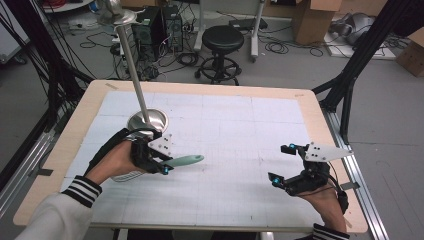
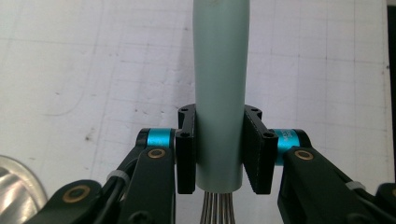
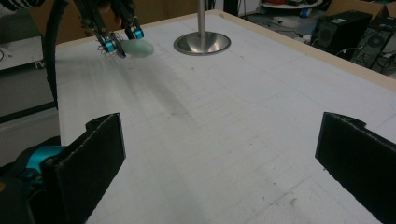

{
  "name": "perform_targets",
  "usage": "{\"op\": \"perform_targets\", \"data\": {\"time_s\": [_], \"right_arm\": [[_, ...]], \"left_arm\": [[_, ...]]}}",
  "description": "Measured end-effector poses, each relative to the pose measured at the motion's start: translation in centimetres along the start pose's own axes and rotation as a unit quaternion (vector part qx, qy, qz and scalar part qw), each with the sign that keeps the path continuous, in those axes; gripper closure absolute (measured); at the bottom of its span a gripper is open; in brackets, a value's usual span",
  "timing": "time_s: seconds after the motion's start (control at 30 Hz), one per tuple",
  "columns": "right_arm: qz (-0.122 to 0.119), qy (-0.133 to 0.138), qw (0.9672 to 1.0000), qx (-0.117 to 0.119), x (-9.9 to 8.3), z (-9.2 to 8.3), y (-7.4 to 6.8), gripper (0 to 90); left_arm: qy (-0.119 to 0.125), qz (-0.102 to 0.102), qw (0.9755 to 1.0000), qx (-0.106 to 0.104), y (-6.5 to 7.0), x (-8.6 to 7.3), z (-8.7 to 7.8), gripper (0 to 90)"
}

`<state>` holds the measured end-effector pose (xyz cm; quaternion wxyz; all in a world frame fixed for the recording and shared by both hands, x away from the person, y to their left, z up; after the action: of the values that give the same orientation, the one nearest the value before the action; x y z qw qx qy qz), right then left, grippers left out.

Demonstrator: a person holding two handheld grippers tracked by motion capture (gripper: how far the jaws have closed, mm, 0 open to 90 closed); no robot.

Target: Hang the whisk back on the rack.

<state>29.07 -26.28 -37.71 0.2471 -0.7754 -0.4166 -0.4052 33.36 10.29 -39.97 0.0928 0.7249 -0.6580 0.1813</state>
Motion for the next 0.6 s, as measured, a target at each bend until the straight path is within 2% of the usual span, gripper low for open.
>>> {"op": "perform_targets", "data": {"time_s": [0.23,0.27,0.33,0.43,0.57,0.6], "right_arm": [[-0.001,0.000,1.0000,-0.001,0.0,0.0,0.1,0.5],[-0.001,0.000,1.0000,-0.001,0.0,0.0,0.1,0.5],[0.001,0.000,1.0000,-0.002,0.0,0.0,0.1,0.5],[0.001,0.001,1.0000,-0.002,0.0,0.0,0.2,0.5],[0.002,0.000,1.0000,-0.001,0.0,0.0,0.2,0.5],[0.002,0.001,1.0000,-0.001,0.0,0.0,0.1,0.5]], "left_arm": [[0.046,-0.032,0.9984,0.012,-0.7,-0.3,-2.3,69.3],[0.051,-0.038,0.9979,0.013,-0.8,-0.4,-2.5,69.3],[0.063,-0.049,0.9964,0.028,-1.2,-0.6,-3.4,69.4],[0.071,-0.051,0.9955,0.036,-1.4,-0.8,-4.1,69.4],[0.098,-0.066,0.9921,0.041,-1.7,-1.1,-5.4,69.4],[0.098,-0.066,0.9920,0.045,-1.7,-1.2,-5.7,69.4]]}}
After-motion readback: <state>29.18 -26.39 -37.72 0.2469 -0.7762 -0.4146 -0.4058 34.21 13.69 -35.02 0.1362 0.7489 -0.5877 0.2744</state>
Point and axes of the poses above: each handheld gripper's, and its own axes: z roughly forward along the jaws, x roughly out of its top, y roughly to its right, the point moved 6 cm from there along z, roughly forward along the jaws, and after that the axes turned 11 degrees about -y, right-handed, at the moved point
